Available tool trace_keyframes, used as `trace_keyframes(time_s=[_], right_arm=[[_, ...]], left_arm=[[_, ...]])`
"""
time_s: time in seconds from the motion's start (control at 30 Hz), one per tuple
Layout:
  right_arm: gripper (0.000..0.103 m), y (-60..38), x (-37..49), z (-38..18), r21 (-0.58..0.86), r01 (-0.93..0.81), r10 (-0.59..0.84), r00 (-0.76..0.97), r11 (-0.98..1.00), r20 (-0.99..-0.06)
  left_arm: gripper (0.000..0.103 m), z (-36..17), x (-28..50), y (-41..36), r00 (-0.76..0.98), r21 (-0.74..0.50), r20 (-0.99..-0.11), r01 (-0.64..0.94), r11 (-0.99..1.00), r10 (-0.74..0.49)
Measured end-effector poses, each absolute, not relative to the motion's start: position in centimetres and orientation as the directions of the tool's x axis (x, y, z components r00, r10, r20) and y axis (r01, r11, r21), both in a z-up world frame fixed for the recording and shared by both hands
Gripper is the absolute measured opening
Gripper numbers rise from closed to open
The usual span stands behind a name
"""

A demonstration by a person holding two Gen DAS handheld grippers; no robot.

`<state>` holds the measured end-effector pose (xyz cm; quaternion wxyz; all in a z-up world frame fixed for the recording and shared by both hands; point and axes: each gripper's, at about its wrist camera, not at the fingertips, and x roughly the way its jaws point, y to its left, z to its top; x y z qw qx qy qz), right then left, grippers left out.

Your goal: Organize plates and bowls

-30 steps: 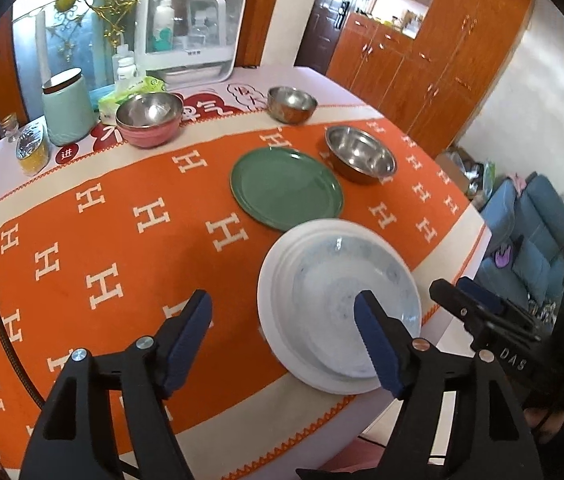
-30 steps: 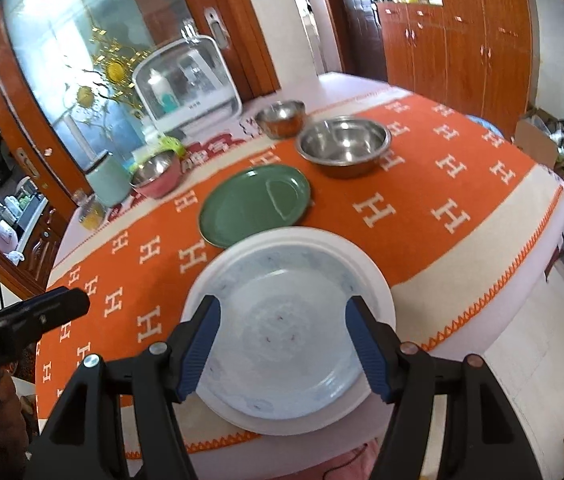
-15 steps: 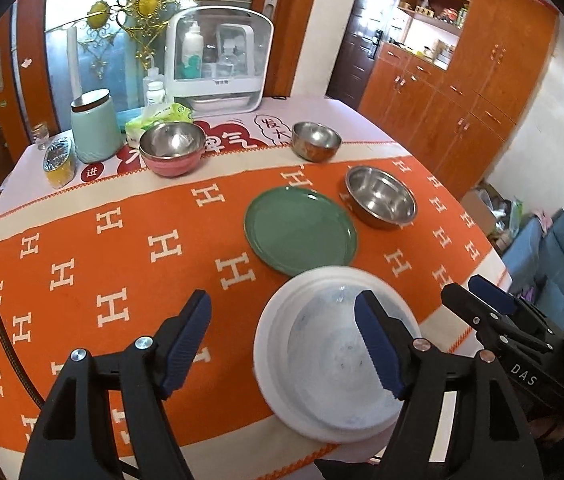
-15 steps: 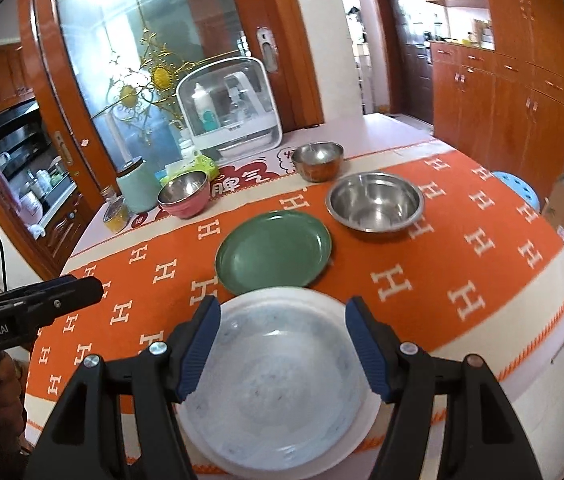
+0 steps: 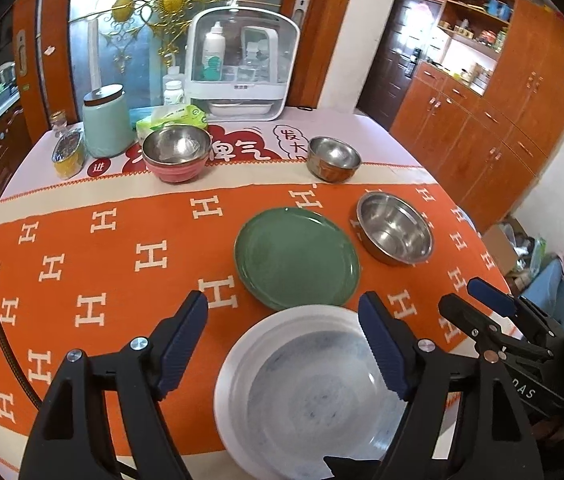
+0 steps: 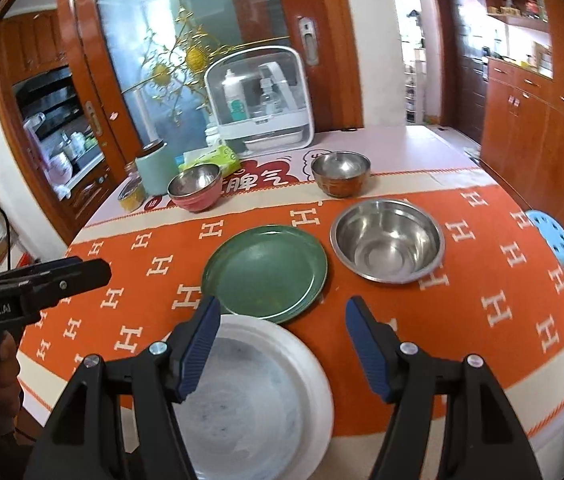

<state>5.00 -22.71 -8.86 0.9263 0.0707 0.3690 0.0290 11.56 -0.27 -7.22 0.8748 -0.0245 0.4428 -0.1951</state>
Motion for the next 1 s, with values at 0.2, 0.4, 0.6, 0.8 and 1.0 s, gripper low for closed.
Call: trace_keyframes(time_s=[0.2,0.4,0.6,0.8,1.0], right_arm=[[0.065,-23.9,6.9,-9.6,0.148,-0.113,0.185,0.696,0.983,-0.694],[0.065,-24.8,8.8,-11.1,0.156,-0.19,0.243,0.646,0.969,-0.723],[0.065,-25.4,10.8,-12.9,0.189,-0.227,0.289,0.593,0.956,-0.752],[0.065,-25.5,13.1,-14.9,0.226,-0.242,0.324,0.531,0.944,-0.783],[0.065,-24.9,14.4,-17.1,0.235,-0.255,0.333,0.472,0.938,-0.816]], left_arm=[[0.077,-8.4,12.7,-1.5,0.543,-0.234,-0.774,0.233,0.944,-0.326],[0.077,-9.8,14.1,-2.1,0.537,-0.235,-0.799,0.139,0.962,-0.273],[0.077,-11.4,15.6,-2.3,0.531,-0.224,-0.816,0.07,0.972,-0.226],[0.077,-13.8,18.0,-3.0,0.487,-0.209,-0.85,0.035,0.977,-0.199],[0.077,-16.6,20.0,-3.1,0.417,-0.241,-0.883,-0.008,0.971,-0.215]])
